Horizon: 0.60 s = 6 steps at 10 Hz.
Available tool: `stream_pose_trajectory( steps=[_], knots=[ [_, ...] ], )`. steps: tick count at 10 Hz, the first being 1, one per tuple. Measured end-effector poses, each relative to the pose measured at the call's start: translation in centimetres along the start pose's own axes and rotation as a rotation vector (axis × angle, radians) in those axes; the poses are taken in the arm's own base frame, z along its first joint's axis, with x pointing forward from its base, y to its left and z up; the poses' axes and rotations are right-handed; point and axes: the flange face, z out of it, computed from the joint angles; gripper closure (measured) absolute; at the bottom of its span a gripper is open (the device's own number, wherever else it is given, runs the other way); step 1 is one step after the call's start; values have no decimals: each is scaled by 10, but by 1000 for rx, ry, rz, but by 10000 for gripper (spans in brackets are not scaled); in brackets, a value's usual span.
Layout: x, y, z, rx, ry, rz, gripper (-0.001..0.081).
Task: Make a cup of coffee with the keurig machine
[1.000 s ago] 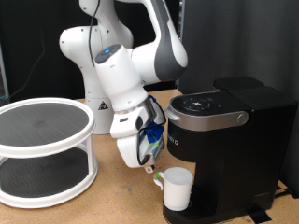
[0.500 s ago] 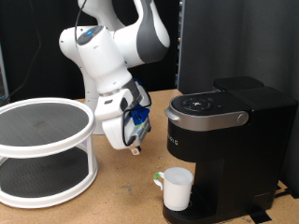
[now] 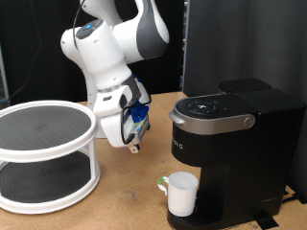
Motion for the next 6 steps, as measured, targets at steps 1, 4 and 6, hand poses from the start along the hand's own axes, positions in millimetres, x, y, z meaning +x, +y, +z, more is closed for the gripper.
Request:
stream_pose_trajectory(
  steps=[1, 4, 6],
  knots=[
    [3, -2, -3, 23, 11, 7, 1],
    [12, -12, -19, 69, 49, 9, 1],
    [16, -20, -31, 88, 61, 4, 1]
  ],
)
